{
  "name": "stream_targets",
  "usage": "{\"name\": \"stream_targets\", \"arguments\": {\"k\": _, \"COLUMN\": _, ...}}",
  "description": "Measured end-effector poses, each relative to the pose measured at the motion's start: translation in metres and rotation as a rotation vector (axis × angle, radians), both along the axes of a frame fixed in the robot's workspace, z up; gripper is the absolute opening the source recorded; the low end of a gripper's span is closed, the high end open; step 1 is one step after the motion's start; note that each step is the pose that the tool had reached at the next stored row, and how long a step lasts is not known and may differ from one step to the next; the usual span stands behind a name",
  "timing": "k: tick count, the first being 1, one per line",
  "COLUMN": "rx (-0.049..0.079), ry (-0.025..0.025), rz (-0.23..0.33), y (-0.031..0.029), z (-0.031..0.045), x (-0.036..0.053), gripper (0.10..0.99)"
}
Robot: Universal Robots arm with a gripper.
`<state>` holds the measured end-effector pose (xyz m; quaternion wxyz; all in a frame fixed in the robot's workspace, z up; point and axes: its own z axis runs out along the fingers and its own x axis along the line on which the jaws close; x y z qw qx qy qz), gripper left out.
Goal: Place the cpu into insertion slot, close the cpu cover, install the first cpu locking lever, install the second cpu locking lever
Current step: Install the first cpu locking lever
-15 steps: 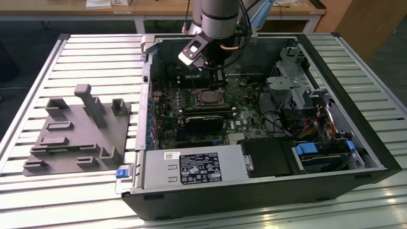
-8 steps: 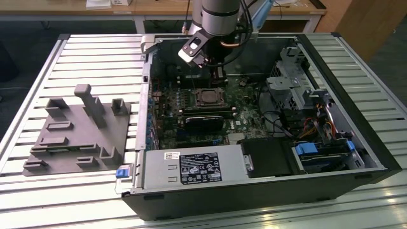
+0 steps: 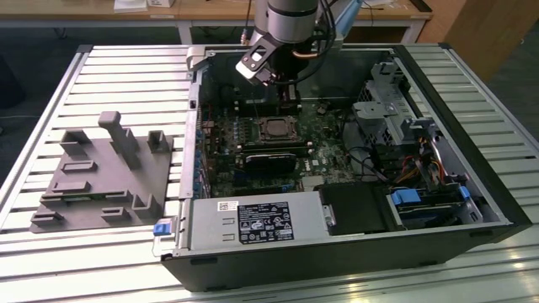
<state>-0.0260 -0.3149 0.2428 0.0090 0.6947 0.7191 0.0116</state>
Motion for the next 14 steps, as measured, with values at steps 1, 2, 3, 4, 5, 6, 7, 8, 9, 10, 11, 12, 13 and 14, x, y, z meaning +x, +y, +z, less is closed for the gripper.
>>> {"name": "stream_targets", "arguments": {"k": 1, "rx": 0.000, "ry": 0.0000, "rz": 0.000, "y": 0.0000, "z": 0.0010, "x": 0.0000, "gripper": 0.106}}
{"name": "stream_targets", "arguments": {"k": 2, "rx": 0.000, "ry": 0.0000, "rz": 0.000, "y": 0.0000, "z": 0.0024, "x": 0.0000, "gripper": 0.106}}
{"name": "stream_targets", "arguments": {"k": 3, "rx": 0.000, "ry": 0.0001, "rz": 0.000, "y": 0.0000, "z": 0.0038, "x": 0.0000, "gripper": 0.106}}
{"name": "stream_targets", "arguments": {"k": 4, "rx": 0.000, "ry": 0.0001, "rz": 0.000, "y": 0.0000, "z": 0.0050, "x": 0.0000, "gripper": 0.106}}
{"name": "stream_targets", "arguments": {"k": 5, "rx": 0.000, "ry": 0.0000, "rz": 0.000, "y": 0.0000, "z": 0.0061, "x": 0.0000, "gripper": 0.106}}
{"name": "stream_targets", "arguments": {"k": 6, "rx": 0.000, "ry": 0.0000, "rz": 0.000, "y": 0.0000, "z": 0.0076, "x": 0.0000, "gripper": 0.106}}
{"name": "stream_targets", "arguments": {"k": 7, "rx": 0.000, "ry": 0.0000, "rz": 0.000, "y": 0.0000, "z": 0.0098, "x": 0.0000, "gripper": 0.106}}
{"name": "stream_targets", "arguments": {"k": 8, "rx": 0.000, "ry": 0.0000, "rz": 0.000, "y": 0.0000, "z": 0.0125, "x": 0.0000, "gripper": 0.106}}
{"name": "stream_targets", "arguments": {"k": 9, "rx": 0.000, "ry": 0.0000, "rz": 0.000, "y": 0.0000, "z": 0.0149, "x": 0.0000, "gripper": 0.106}}
{"name": "stream_targets", "arguments": {"k": 10, "rx": 0.000, "ry": 0.0001, "rz": 0.000, "y": 0.0000, "z": 0.0167, "x": 0.0000, "gripper": 0.106}}
{"name": "stream_targets", "arguments": {"k": 11, "rx": 0.000, "ry": -0.0001, "rz": 0.000, "y": 0.0000, "z": 0.0172, "x": 0.0000, "gripper": 0.106}}
{"name": "stream_targets", "arguments": {"k": 12, "rx": 0.000, "ry": -0.0002, "rz": 0.005, "y": 0.0000, "z": 0.0171, "x": 0.0000, "gripper": 0.106}}
{"name": "stream_targets", "arguments": {"k": 13, "rx": 0.000, "ry": -0.0003, "rz": 0.015, "y": 0.0000, "z": 0.0171, "x": -0.0001, "gripper": 0.106}}
{"name": "stream_targets", "arguments": {"k": 14, "rx": 0.000, "ry": -0.0002, "rz": 0.033, "y": 0.0000, "z": 0.0171, "x": -0.0002, "gripper": 0.106}}
